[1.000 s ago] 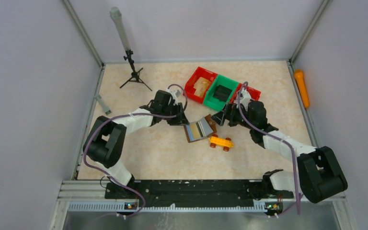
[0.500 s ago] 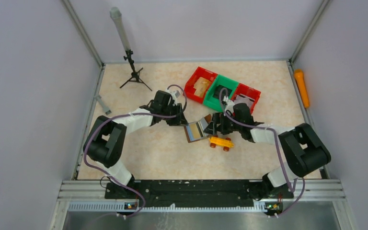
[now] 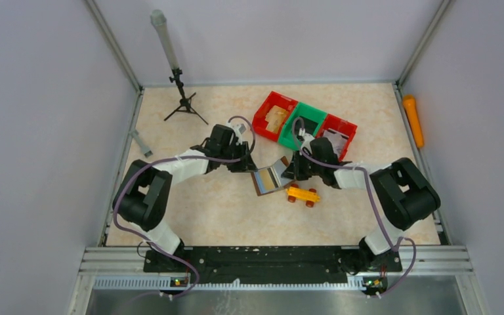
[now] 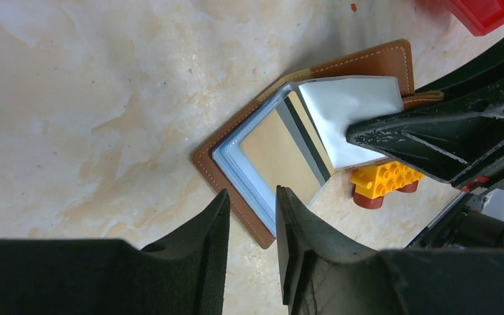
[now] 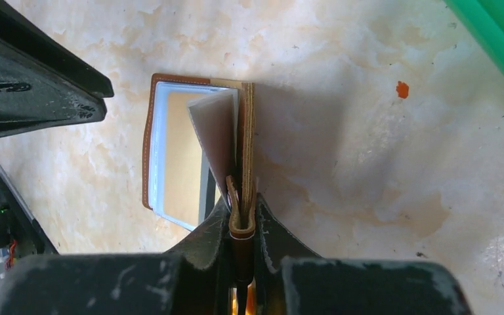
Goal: Take the credit cards out of the card holder
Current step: Remove the credit card from the card holder.
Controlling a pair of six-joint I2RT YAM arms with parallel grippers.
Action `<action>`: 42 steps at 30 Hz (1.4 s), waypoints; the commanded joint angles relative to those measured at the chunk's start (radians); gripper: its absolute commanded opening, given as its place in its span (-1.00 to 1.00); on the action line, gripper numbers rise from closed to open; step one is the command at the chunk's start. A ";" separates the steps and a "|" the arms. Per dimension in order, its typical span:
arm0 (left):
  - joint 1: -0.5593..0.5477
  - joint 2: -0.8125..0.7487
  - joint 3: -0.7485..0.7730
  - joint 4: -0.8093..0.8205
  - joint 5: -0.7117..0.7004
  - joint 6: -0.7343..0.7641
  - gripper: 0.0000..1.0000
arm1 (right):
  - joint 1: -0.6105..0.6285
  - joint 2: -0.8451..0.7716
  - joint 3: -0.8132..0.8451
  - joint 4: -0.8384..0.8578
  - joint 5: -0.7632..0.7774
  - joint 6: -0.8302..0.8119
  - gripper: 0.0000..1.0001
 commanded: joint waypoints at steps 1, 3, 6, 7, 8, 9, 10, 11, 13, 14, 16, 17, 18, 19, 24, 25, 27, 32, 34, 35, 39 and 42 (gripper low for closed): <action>-0.003 -0.102 -0.050 0.086 -0.030 -0.002 -0.27 | 0.011 -0.058 0.019 0.039 0.032 0.033 -1.00; -0.002 -0.149 -0.078 0.116 -0.035 -0.007 -0.21 | 0.010 -0.111 -0.003 0.069 0.032 0.062 -1.00; 0.008 -0.205 -0.128 0.196 -0.011 -0.023 -0.01 | 0.010 -0.174 -0.022 0.097 0.023 0.103 -1.00; 0.015 -0.223 -0.151 0.231 0.008 -0.038 0.05 | 0.010 -0.193 -0.024 0.096 0.025 0.115 -1.00; 0.025 -0.238 -0.171 0.266 0.036 -0.050 0.10 | 0.009 -0.212 -0.026 0.094 0.027 0.123 -1.00; 0.035 -0.255 -0.192 0.305 0.065 -0.063 0.15 | 0.008 -0.234 -0.029 0.095 0.031 0.133 -1.00; 0.044 -0.268 -0.213 0.345 0.091 -0.081 0.19 | 0.007 -0.257 -0.034 0.095 0.035 0.144 -1.00; 0.057 -0.282 -0.233 0.382 0.119 -0.099 0.24 | 0.007 -0.276 -0.037 0.093 0.038 0.153 -1.00; 0.083 -0.303 -0.269 0.453 0.163 -0.136 0.34 | 0.004 -0.314 -0.044 0.094 0.039 0.171 -1.00; 0.097 -0.313 -0.288 0.493 0.187 -0.153 0.39 | 0.003 -0.331 -0.045 0.094 0.038 0.181 -1.00; 0.117 -0.330 -0.320 0.578 0.229 -0.186 0.50 | -0.001 -0.363 -0.051 0.101 0.031 0.205 -1.00; 0.122 -0.338 -0.337 0.606 0.240 -0.196 0.54 | -0.001 -0.378 -0.053 0.109 0.026 0.216 -1.00; 0.124 -0.348 -0.346 0.626 0.251 -0.200 0.59 | -0.001 -0.391 -0.057 0.117 0.022 0.228 -1.00; 0.125 -0.357 -0.351 0.640 0.261 -0.204 0.62 | -0.002 -0.403 -0.060 0.126 0.017 0.239 -1.00; 0.125 -0.371 -0.368 0.720 0.321 -0.232 0.66 | -0.004 -0.442 -0.068 0.155 -0.021 0.283 -1.00; 0.125 -0.363 -0.371 0.749 0.341 -0.247 0.65 | -0.004 -0.443 -0.066 0.159 -0.029 0.289 -1.00; 0.125 -0.341 -0.371 0.791 0.373 -0.275 0.63 | -0.005 -0.447 -0.066 0.167 -0.047 0.304 -1.00; 0.126 -0.295 -0.353 0.790 0.389 -0.288 0.43 | -0.006 -0.454 -0.073 0.208 -0.081 0.341 -1.00; 0.125 -0.286 -0.345 0.795 0.401 -0.294 0.30 | -0.007 -0.455 -0.073 0.215 -0.085 0.349 -1.00; 0.124 -0.283 -0.345 0.804 0.406 -0.298 0.22 | -0.007 -0.453 -0.074 0.219 -0.087 0.351 -1.00; 0.125 -0.270 -0.346 0.835 0.429 -0.316 -0.15 | -0.009 -0.448 -0.067 0.219 -0.086 0.351 -1.00; 0.124 -0.260 -0.343 0.851 0.438 -0.328 -0.56 | -0.010 -0.437 -0.062 0.212 -0.092 0.344 -1.00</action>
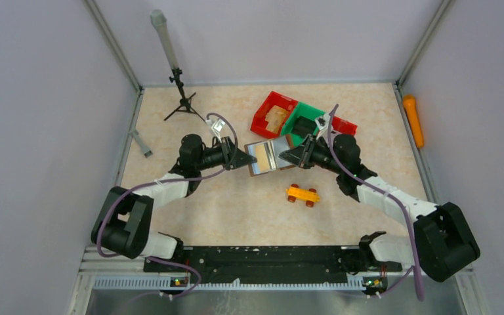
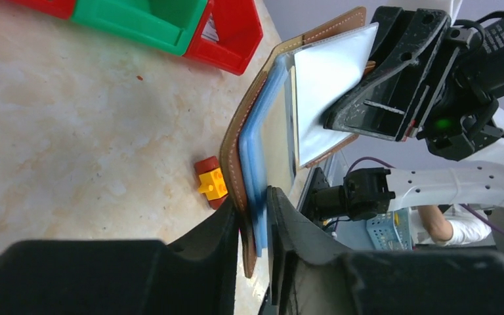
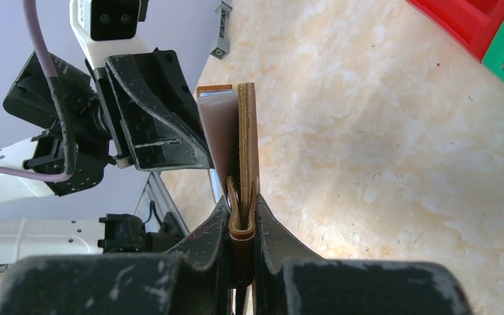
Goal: Take the credit cards out of the card holder
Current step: Remove the credit card from the card holder.
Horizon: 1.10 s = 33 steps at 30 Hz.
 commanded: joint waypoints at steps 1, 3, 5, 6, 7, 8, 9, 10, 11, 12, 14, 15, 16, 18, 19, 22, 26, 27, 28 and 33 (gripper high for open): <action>0.001 0.013 0.021 0.089 0.043 -0.016 -0.73 | -0.008 -0.011 0.014 0.058 -0.023 0.003 -1.00; 0.001 0.023 0.027 0.082 0.043 -0.015 -1.00 | -0.017 -0.005 0.028 0.022 -0.026 -0.022 -0.98; 0.003 0.028 0.038 0.042 0.026 0.005 -1.00 | -0.042 -0.016 0.049 -0.056 -0.003 -0.062 -0.57; 0.002 0.027 0.045 0.001 0.014 0.020 -1.00 | -0.052 -0.031 0.050 -0.084 0.021 -0.076 -0.24; 0.003 0.025 0.049 -0.027 0.000 0.033 -1.00 | -0.060 -0.046 0.050 -0.113 0.052 -0.096 -0.08; 0.002 0.023 0.054 -0.055 -0.018 0.046 -1.00 | -0.062 -0.064 0.057 -0.154 0.090 -0.125 0.00; 0.003 0.020 0.060 -0.083 -0.034 0.062 -1.00 | -0.062 -0.078 0.071 -0.200 0.125 -0.162 0.01; 0.003 0.020 0.066 -0.110 -0.054 0.076 -1.00 | -0.062 -0.090 0.086 -0.245 0.163 -0.194 0.03; 0.003 0.020 0.073 -0.140 -0.072 0.087 -1.00 | -0.062 -0.101 0.097 -0.284 0.187 -0.221 0.06; 0.003 0.021 0.080 -0.168 -0.088 0.098 -1.00 | -0.062 -0.113 0.102 -0.304 0.198 -0.246 0.08; 0.002 0.025 0.088 -0.201 -0.108 0.115 -1.00 | -0.061 -0.138 0.094 -0.287 0.169 -0.277 0.10; 0.001 0.027 0.092 -0.219 -0.123 0.121 -1.00 | -0.058 -0.144 0.089 -0.258 0.139 -0.287 0.09; 0.000 0.032 0.100 -0.240 -0.134 0.131 -1.00 | -0.054 -0.143 0.085 -0.230 0.099 -0.293 0.07; 0.000 0.044 0.108 -0.256 -0.135 0.147 -1.00 | -0.047 -0.115 0.071 -0.123 -0.048 -0.277 -0.02; 0.001 0.049 0.109 -0.256 -0.135 0.149 -1.00 | -0.035 -0.087 0.068 -0.072 -0.113 -0.263 -0.03; 0.000 0.065 0.115 -0.245 -0.122 0.148 -1.00 | 0.021 -0.004 0.094 -0.032 -0.160 -0.277 -0.10; -0.001 0.072 0.105 -0.187 -0.077 0.124 -1.00 | 0.045 0.087 0.092 0.052 -0.169 -0.246 -0.11; 0.000 0.071 0.101 -0.168 -0.062 0.116 -1.00 | 0.045 0.110 0.088 0.073 -0.179 -0.236 -0.11; -0.002 0.069 0.096 -0.150 -0.052 0.110 -1.00 | 0.045 0.131 0.087 0.090 -0.184 -0.224 -0.11; -0.007 0.056 0.076 -0.087 -0.021 0.085 -1.00 | 0.045 0.186 0.061 0.110 -0.117 -0.217 -0.06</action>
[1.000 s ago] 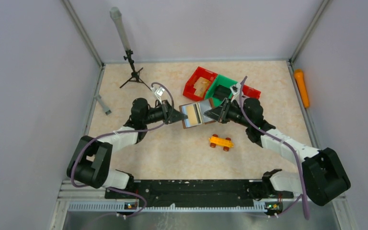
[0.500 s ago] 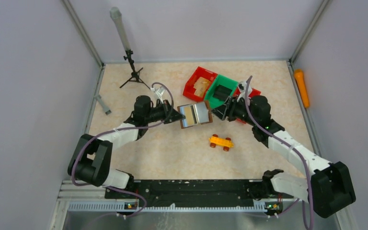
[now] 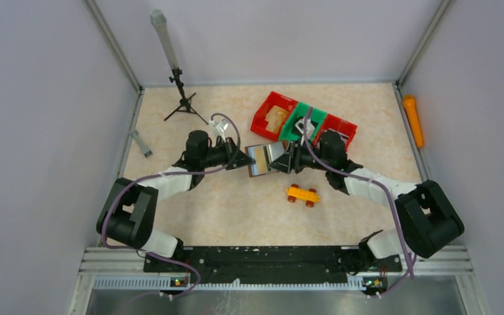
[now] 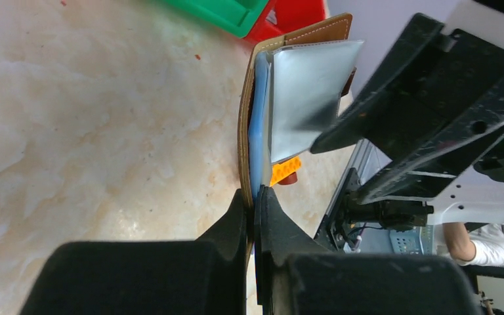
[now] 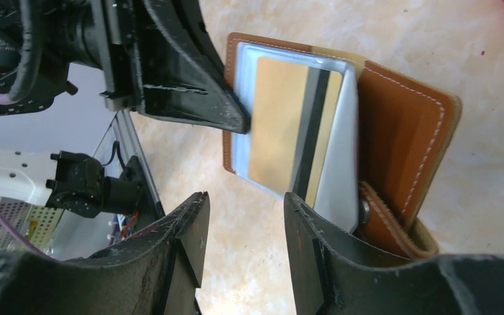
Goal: Take the credit cards out of the card holder
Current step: Remove the credit card from the card holder.
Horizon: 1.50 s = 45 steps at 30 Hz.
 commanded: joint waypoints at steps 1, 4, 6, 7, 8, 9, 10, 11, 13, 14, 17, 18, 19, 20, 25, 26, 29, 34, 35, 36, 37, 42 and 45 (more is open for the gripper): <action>-0.006 -0.023 -0.004 0.137 0.062 -0.027 -1.00 | 0.002 0.022 -0.002 0.093 0.035 0.006 -0.03; -0.009 -0.014 -0.010 0.193 0.094 -0.058 -1.00 | -0.021 0.051 -0.004 0.106 0.012 0.043 0.00; -0.010 -0.003 -0.012 0.226 0.115 -0.079 -1.00 | -0.045 0.058 -0.024 0.158 -0.015 0.083 0.02; -0.011 0.001 -0.014 0.242 0.122 -0.088 -1.00 | -0.056 0.057 -0.034 0.179 -0.024 0.102 0.04; -0.010 0.003 -0.016 0.256 0.128 -0.095 -1.00 | -0.064 0.055 -0.042 0.193 -0.030 0.114 0.06; -0.011 0.002 -0.017 0.264 0.131 -0.099 -1.00 | -0.070 0.054 -0.046 0.195 -0.034 0.118 0.07; -0.012 -0.001 -0.020 0.267 0.129 -0.099 -1.00 | -0.072 0.054 -0.047 0.195 -0.037 0.118 0.08; -0.014 -0.005 -0.022 0.267 0.128 -0.095 -1.00 | -0.072 0.055 -0.047 0.196 -0.040 0.118 0.11; -0.019 -0.013 -0.021 0.270 0.131 -0.091 -1.00 | -0.073 0.058 -0.049 0.204 -0.045 0.123 0.15; -0.024 -0.015 -0.021 0.273 0.134 -0.089 -1.00 | -0.073 0.058 -0.050 0.207 -0.044 0.123 0.16; -0.038 -0.014 -0.017 0.292 0.154 -0.092 -1.00 | -0.074 0.056 -0.056 0.228 -0.057 0.130 0.21; -0.043 -0.010 -0.016 0.297 0.161 -0.095 -1.00 | -0.075 0.055 -0.061 0.246 -0.067 0.137 0.21; -0.049 -0.006 -0.011 0.302 0.169 -0.097 -1.00 | -0.075 0.055 -0.065 0.265 -0.079 0.146 0.21; -0.053 0.001 -0.007 0.312 0.179 -0.103 -1.00 | -0.076 0.056 -0.066 0.277 -0.087 0.152 0.21; -0.061 0.008 -0.010 0.354 0.199 -0.124 -1.00 | -0.087 0.050 -0.077 0.294 -0.091 0.166 0.26; -0.061 0.004 -0.011 0.353 0.199 -0.124 -1.00 | -0.091 0.047 -0.080 0.303 -0.097 0.171 0.26; -0.063 0.001 -0.012 0.362 0.209 -0.130 -1.00 | -0.102 0.047 -0.094 0.355 -0.123 0.198 0.22; -0.063 0.020 -0.017 0.445 0.238 -0.185 -1.00 | -0.117 0.057 -0.135 0.513 -0.175 0.278 -0.22; -0.063 0.023 -0.018 0.454 0.240 -0.191 -1.00 | -0.119 0.057 -0.143 0.541 -0.180 0.290 -0.32; -0.063 0.025 -0.018 0.454 0.240 -0.193 -1.00 | -0.122 0.056 -0.150 0.565 -0.186 0.300 -0.39; -0.063 0.025 -0.018 0.453 0.238 -0.193 -1.00 | -0.125 0.055 -0.156 0.591 -0.191 0.308 -0.50; -0.063 0.017 -0.017 0.423 0.229 -0.175 -1.00 | -0.129 0.050 -0.170 0.637 -0.202 0.323 -1.00; -0.063 0.009 -0.017 0.413 0.222 -0.166 -1.00 | -0.139 0.044 -0.178 0.637 -0.194 0.324 -1.00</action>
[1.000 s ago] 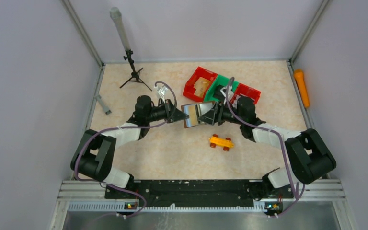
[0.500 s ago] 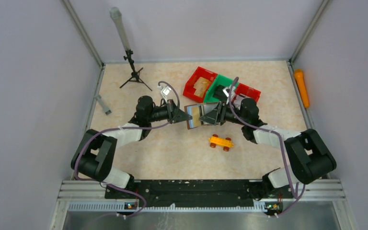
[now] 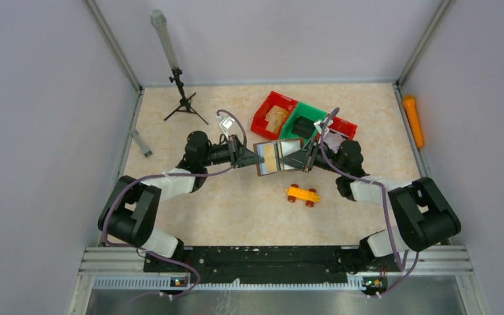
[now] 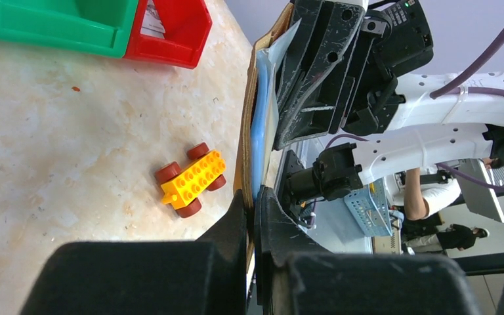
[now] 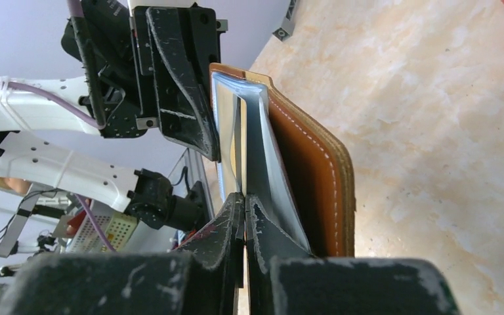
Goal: Take the credit cards out of the card holder
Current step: Remove the credit card from the card holder.
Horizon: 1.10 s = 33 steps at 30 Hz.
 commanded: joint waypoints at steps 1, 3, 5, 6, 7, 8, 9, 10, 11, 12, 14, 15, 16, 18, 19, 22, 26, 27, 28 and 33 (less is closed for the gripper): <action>-0.013 -0.012 0.004 0.042 0.024 0.014 -1.00 | -0.009 -0.013 -0.009 0.109 -0.012 0.015 -1.00; -0.012 -0.024 0.008 0.009 0.012 0.033 -1.00 | -0.027 -0.020 -0.023 0.102 0.006 0.017 -1.00; -0.010 -0.035 0.009 -0.023 0.003 0.052 -1.00 | -0.040 -0.021 -0.030 0.102 0.010 0.024 -1.00; -0.010 -0.039 0.008 -0.023 0.001 0.053 -1.00 | -0.044 -0.020 -0.031 0.101 0.010 0.024 -1.00; -0.010 -0.040 0.006 -0.020 -0.001 0.053 -1.00 | -0.046 -0.018 -0.032 0.101 0.011 0.025 -1.00; -0.010 -0.041 0.005 -0.017 0.000 0.052 -1.00 | -0.046 -0.017 -0.031 0.098 0.015 0.024 -1.00; -0.010 -0.042 0.004 -0.012 0.001 0.050 -1.00 | -0.048 -0.017 -0.031 0.090 0.021 0.020 -1.00; -0.010 -0.043 0.000 -0.007 0.001 0.049 -1.00 | -0.051 -0.017 -0.030 0.064 0.030 0.011 -1.00; -0.010 -0.044 -0.001 -0.005 0.000 0.047 -1.00 | -0.056 -0.018 -0.030 0.049 0.041 0.005 -1.00; -0.010 -0.046 -0.003 -0.002 0.001 0.048 -1.00 | -0.062 -0.020 -0.035 0.045 0.048 0.001 -1.00; -0.010 -0.043 -0.003 0.003 0.004 0.043 -1.00 | -0.062 -0.021 -0.037 0.058 0.041 0.001 -1.00; -0.011 -0.037 -0.001 0.012 0.010 0.037 -1.00 | -0.063 -0.018 -0.037 0.069 0.033 0.005 -1.00; -0.013 -0.029 0.000 0.025 0.016 0.028 -1.00 | -0.063 -0.014 -0.037 0.088 0.021 0.012 -0.90; -0.013 -0.010 0.001 0.060 0.031 0.001 -1.00 | -0.063 0.002 -0.045 0.155 -0.005 0.041 -0.55; -0.013 -0.002 0.000 0.080 0.036 -0.011 -1.00 | -0.062 0.008 -0.051 0.197 -0.012 0.060 -0.42; -0.020 0.006 -0.001 0.129 0.060 -0.037 -1.00 | -0.063 0.019 -0.057 0.230 -0.013 0.074 -0.19; -0.046 -0.005 0.003 0.150 0.083 -0.040 -1.00 | -0.061 0.031 -0.057 0.239 -0.018 0.077 -0.04; -0.055 -0.006 0.006 0.153 0.089 -0.039 -1.00 | -0.059 0.034 -0.056 0.247 -0.022 0.079 0.00; -0.062 -0.008 0.010 0.156 0.095 -0.037 -1.00 | -0.058 0.036 -0.056 0.253 -0.024 0.082 0.03; -0.076 -0.009 0.011 0.178 0.104 -0.046 -1.00 | -0.057 0.038 -0.058 0.277 -0.033 0.091 0.03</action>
